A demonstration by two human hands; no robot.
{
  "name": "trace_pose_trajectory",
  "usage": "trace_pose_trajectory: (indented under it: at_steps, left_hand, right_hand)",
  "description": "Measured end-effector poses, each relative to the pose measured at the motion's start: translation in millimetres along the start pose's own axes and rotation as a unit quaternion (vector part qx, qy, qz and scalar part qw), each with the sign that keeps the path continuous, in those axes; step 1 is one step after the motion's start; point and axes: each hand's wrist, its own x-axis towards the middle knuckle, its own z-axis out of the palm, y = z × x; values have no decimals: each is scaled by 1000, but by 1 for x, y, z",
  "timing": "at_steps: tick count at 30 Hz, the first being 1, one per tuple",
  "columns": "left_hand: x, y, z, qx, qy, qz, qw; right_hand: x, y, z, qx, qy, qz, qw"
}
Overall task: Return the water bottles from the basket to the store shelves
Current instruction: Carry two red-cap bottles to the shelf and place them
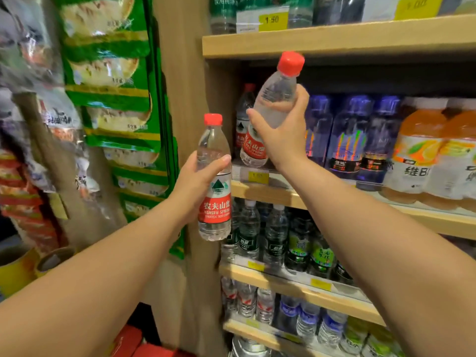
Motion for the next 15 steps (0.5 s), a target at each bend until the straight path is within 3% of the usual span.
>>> trace_pose_trajectory:
  at_steps: [4, 11, 15]
  left_hand:
    - [17, -6, 1, -4, 21, 11, 1000]
    - [30, -13, 5, -23, 48, 18, 998]
    - [31, -18, 4, -5, 47, 16, 999]
  right_hand:
    - [14, 26, 23, -36, -44, -13, 998]
    - [35, 71, 48, -45, -105, 158, 981]
    - [44, 81, 61, -77, -156, 178, 969]
